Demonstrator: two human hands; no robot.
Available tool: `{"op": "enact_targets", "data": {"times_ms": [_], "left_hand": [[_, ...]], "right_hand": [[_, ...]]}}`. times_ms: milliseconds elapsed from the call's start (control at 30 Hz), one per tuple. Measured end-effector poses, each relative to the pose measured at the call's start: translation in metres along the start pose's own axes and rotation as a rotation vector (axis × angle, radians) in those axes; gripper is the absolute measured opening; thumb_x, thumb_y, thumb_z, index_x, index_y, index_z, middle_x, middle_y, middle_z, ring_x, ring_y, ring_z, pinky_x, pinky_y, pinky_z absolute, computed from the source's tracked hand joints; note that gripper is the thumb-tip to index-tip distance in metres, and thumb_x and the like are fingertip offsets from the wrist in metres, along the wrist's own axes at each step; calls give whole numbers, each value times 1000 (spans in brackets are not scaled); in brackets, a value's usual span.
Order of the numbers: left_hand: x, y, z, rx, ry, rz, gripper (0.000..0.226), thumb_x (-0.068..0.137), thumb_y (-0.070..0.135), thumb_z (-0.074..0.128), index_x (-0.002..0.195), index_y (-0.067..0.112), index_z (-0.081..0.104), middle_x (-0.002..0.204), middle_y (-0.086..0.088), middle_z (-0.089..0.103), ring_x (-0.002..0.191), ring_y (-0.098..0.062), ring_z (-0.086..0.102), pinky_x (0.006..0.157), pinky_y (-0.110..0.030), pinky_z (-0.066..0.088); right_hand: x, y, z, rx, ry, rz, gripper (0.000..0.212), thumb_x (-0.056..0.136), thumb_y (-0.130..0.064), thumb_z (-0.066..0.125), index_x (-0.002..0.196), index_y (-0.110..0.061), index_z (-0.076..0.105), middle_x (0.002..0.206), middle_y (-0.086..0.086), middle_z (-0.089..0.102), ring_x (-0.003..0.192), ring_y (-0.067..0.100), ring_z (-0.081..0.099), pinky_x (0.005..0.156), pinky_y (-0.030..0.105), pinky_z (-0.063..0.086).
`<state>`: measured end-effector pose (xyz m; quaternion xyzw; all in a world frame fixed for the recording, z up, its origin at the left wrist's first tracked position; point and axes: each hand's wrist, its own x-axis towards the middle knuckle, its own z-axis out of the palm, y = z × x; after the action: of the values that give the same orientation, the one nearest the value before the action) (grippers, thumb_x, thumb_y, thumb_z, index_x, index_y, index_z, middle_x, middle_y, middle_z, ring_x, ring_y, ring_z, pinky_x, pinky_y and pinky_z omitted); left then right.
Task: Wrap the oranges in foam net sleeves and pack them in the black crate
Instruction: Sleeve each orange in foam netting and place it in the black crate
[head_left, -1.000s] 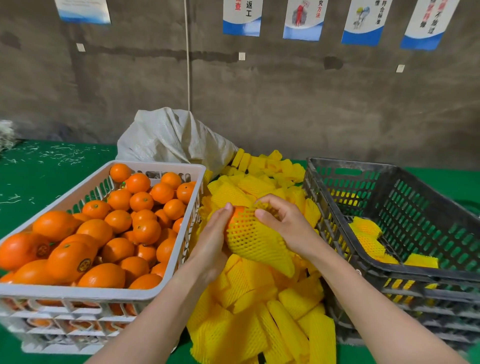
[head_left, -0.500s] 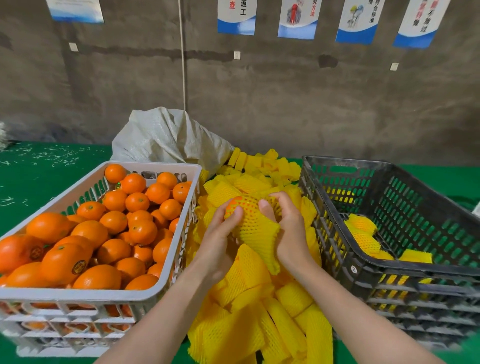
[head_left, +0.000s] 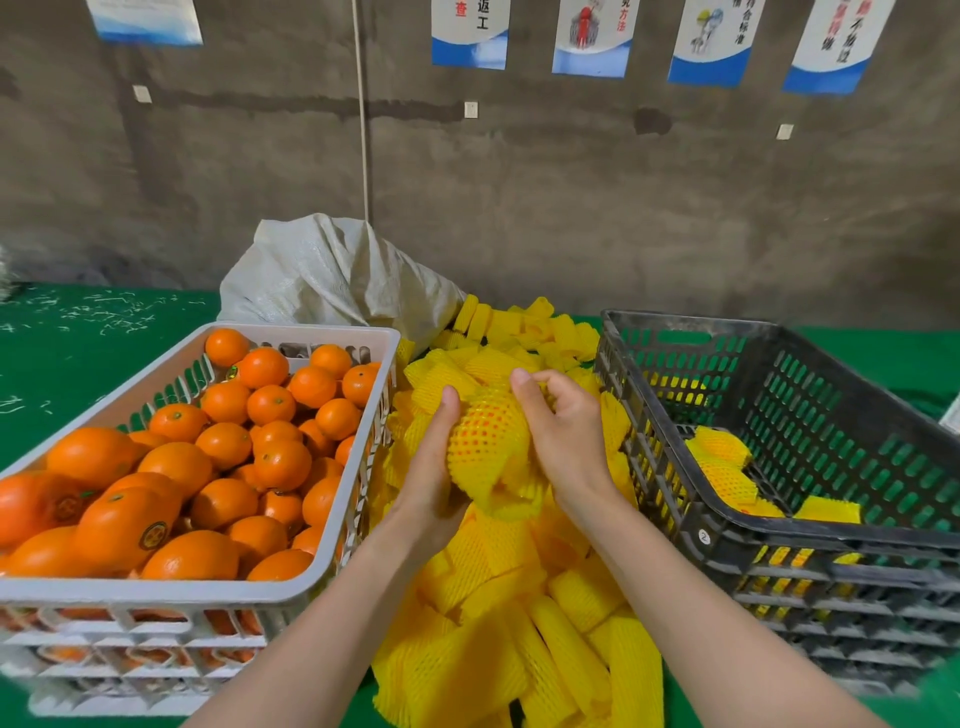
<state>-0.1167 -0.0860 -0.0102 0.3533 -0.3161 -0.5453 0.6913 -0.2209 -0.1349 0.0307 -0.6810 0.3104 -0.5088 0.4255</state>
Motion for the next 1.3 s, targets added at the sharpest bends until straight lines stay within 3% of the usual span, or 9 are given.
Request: {"op": "enact_targets", "data": {"times_ms": [233,367,500,633,833,1067,1133,1233,1300], "left_hand": [[0,2,-6,-10,-81,-111,62,64,66,58,104,21,74,114,-8,70,106,-23,66,78,-34,57],[3,5,-1,-35,53,-68,56,67,57,61,104,15,69,99,-9,74,91,-22,71,68,-34,57],[8,3,0,26,233,16,33,73,50,62,93,25,62,77,0,75,74,-15,72,67,-33,53],[11,0,-2,6,426,-14,12,86,40,63,85,29,60,73,1,73,68,-17,71,59,-30,51],[7,-3,0,214,546,25,32,91,35,61,72,10,53,78,-14,57,71,-26,58,66,-33,48],[-5,-7,-3,403,548,216,44,94,29,56,57,8,46,61,-11,39,64,-27,39,62,-36,32],[-6,-9,-2,373,549,206,39,93,31,56,65,5,52,65,-14,42,65,-28,41,60,-35,35],[-5,-11,-2,266,488,128,36,92,32,57,72,2,61,65,-16,59,62,-26,58,57,-29,50],[-3,-13,-2,235,432,111,35,91,31,57,72,3,65,62,-6,68,58,-15,65,54,-25,54]], "right_hand": [[5,-2,2,255,-40,328,38,90,-22,59,83,15,56,81,17,52,80,25,49,72,38,39],[5,2,5,194,-12,413,16,91,-26,58,85,-11,53,84,10,56,86,26,54,75,36,42],[-5,8,6,247,-69,552,32,94,-40,49,115,-16,54,109,11,60,106,29,58,89,39,48],[-17,14,8,376,-170,624,31,89,-58,40,108,-35,49,99,-1,62,99,20,60,84,33,50],[-20,23,3,338,-236,627,45,75,-69,42,99,-34,58,97,-3,66,99,17,61,87,32,49],[-29,31,2,408,-264,709,85,63,-73,49,133,-25,51,125,4,61,116,23,56,106,44,39],[-30,32,2,440,-252,717,80,60,-73,51,125,-26,59,118,5,66,111,22,59,102,43,43],[-31,35,3,611,-204,695,37,72,-55,55,77,-26,77,78,2,73,73,13,68,67,26,54],[-30,41,5,719,-164,663,40,85,-43,51,58,-27,75,65,1,70,59,10,67,55,21,53]]}}
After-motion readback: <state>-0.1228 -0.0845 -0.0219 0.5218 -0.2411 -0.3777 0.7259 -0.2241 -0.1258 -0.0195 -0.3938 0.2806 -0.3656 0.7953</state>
